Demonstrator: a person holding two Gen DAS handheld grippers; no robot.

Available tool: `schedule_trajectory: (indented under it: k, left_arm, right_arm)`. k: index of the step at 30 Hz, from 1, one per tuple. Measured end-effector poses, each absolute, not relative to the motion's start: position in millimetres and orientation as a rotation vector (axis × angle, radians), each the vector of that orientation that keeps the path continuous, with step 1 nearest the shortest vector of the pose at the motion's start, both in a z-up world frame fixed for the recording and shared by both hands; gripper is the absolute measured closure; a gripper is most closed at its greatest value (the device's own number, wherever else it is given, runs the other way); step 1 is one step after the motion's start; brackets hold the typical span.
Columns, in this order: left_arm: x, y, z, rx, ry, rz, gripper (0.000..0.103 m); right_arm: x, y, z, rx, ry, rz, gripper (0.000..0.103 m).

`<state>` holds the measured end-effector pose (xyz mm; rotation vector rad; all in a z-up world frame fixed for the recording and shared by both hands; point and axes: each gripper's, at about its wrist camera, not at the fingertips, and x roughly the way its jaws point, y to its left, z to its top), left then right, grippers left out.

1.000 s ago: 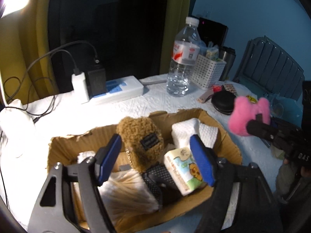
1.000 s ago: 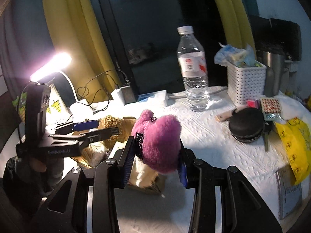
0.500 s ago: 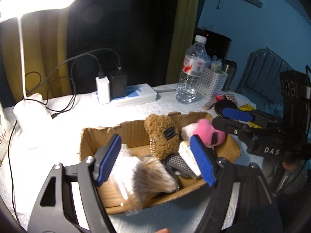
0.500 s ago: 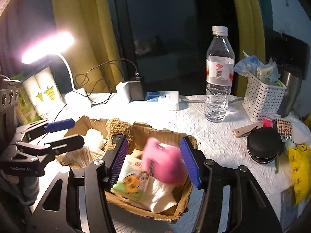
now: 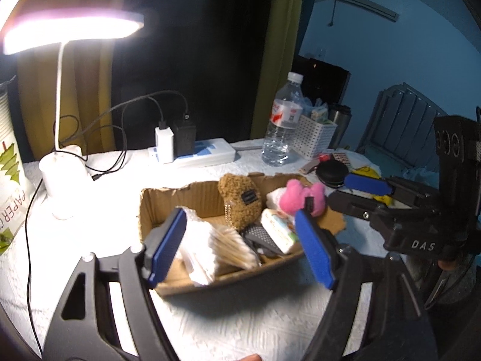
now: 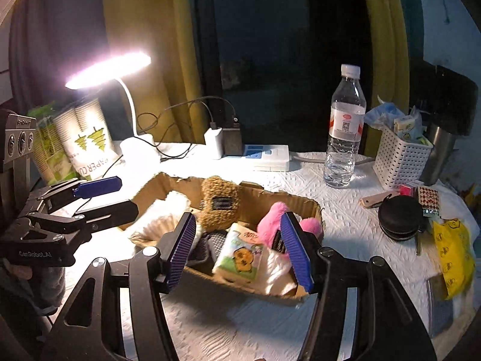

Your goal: Organize soft objects

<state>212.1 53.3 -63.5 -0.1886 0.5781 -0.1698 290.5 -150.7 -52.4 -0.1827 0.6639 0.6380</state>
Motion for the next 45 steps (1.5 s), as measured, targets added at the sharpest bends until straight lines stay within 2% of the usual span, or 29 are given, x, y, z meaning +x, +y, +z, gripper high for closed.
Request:
schedule_trajectory:
  k: [6, 8, 10, 17, 21, 45]
  left_arm:
    - [183, 51, -50, -0.176, 0.541, -0.178, 0.026]
    - [173, 49, -45, -0.17, 0.53, -0.176, 0.021]
    - [164, 49, -40, -0.167, 0.514, -0.172, 0.012]
    - [135, 48, -23, -0.158, 0.466, -0.165, 0.011]
    - [121, 43, -14, -0.134, 0.45, -0.163, 0.007]
    - [28, 33, 39, -0.109, 0.306, -0.118, 0.005]
  right_arm:
    - [265, -153, -42, -0.182, 0.644, 0.637, 0.041]
    - [258, -154, -39, -0.178, 0.637, 0.635, 0.041]
    - [250, -156, -36, -0.174, 0.628, 0.634, 0.041]
    - [220, -160, -16, -0.182, 0.576, 0.629, 0.041]
    - [203, -163, -6, -0.186, 0.551, 0.624, 0.041]
    - [108, -175, 49, -0.203, 0.392, 0.579, 0.041]
